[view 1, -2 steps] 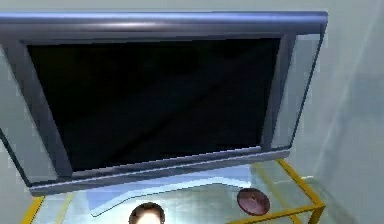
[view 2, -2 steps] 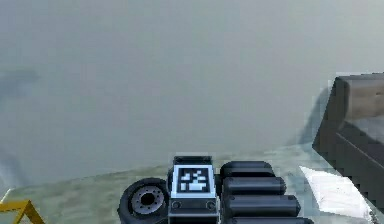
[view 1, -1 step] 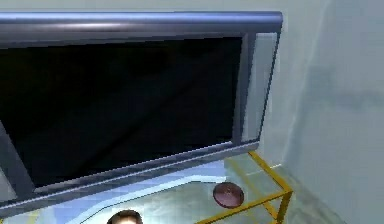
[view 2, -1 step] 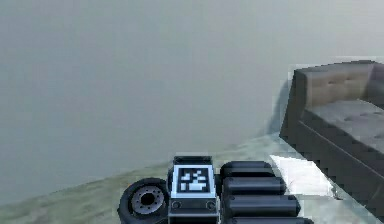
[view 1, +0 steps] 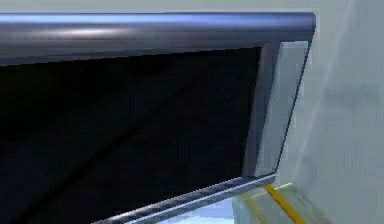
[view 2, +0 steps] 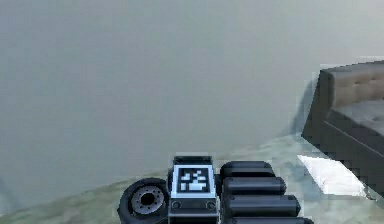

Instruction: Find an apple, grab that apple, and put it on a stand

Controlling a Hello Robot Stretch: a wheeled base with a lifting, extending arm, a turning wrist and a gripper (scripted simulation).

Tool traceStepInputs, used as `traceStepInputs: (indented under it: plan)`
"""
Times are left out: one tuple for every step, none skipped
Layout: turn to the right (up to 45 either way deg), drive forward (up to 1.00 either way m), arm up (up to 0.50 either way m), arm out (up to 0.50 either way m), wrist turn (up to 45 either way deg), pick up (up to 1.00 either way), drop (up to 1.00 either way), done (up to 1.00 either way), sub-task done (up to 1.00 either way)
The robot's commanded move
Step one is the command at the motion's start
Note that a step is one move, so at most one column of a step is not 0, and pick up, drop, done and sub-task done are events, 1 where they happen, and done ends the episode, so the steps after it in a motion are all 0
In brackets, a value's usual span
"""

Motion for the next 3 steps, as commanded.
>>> traceStepInputs:
  plan:
    - [-27.0,0.0,0.0,0.0,0.0,0.0,0.0,0.0,0.0]
    - [-3.0,0.0,0.0,0.0,0.0,0.0,0.0,0.0,0.0]
    - [33.0,0.0,0.0,0.0,0.0,0.0,0.0,0.0,0.0]
